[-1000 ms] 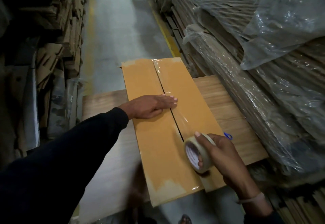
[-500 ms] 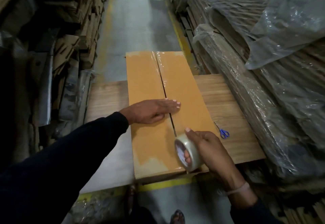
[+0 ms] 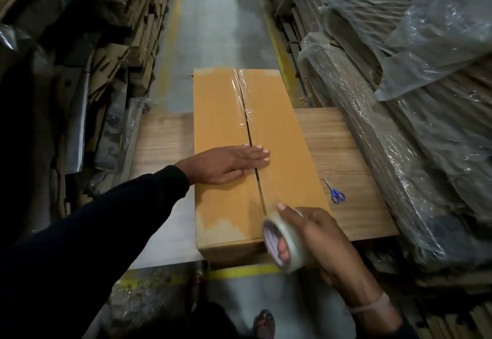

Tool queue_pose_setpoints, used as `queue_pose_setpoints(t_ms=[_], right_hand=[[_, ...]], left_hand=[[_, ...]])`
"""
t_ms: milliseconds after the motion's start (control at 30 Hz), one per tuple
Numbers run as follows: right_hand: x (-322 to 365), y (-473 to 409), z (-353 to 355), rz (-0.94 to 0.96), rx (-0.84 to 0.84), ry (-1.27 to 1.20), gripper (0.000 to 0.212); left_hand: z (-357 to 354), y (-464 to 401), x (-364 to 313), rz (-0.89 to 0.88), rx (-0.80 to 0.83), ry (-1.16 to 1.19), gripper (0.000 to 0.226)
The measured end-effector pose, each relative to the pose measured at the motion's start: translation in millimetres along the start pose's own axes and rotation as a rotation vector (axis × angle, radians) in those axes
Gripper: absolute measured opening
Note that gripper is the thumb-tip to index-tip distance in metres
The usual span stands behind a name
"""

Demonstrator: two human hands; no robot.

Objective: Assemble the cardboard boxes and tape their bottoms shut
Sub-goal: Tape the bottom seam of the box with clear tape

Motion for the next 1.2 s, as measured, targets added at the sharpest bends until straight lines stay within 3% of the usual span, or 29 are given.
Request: queue_pose_setpoints(t_ms=[333,533,733,967,1200], right_hand=[[-46.2,29.2,-6.6,-0.181,0.106,-0.019,0.055],[-69.3,38.8,-4.1,-0.195,0.003,-0.049,0.049],[-94.1,26.3,-11.9,-0.2,0.023,0.054,0.08],[-108.3,9.0,-4.5,-0.104,-0.016,0.09,0.064],[-115.8,-2.5,-0.9,-0.025,-0.102,0.134,0.062]], left_hand=[[-2.2,-1.5,-1.1,0.036,0.026,-0.02,0.057],[-3.1,-1.7,-1.7,0.05,0.036,-0.025,0.056],[-4.9,-2.0,-1.0,0.048,0.032,-0.049,0.055],[-13.6,0.4,-9.3,0.106,0.011,-0.146,0.06],[-46.6,3.4,-66.3,0.11,0.04,-0.174,0.069]])
Point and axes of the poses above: each hand's wrist, its own y-axis away from the middle knuckle, its own z-axis out of the back of the hand, x = y × z, the point moved 10 cm from there along -y, towards the middle knuckle, and after that the axes turned 8 degrees about x, right-handed, at the moved point
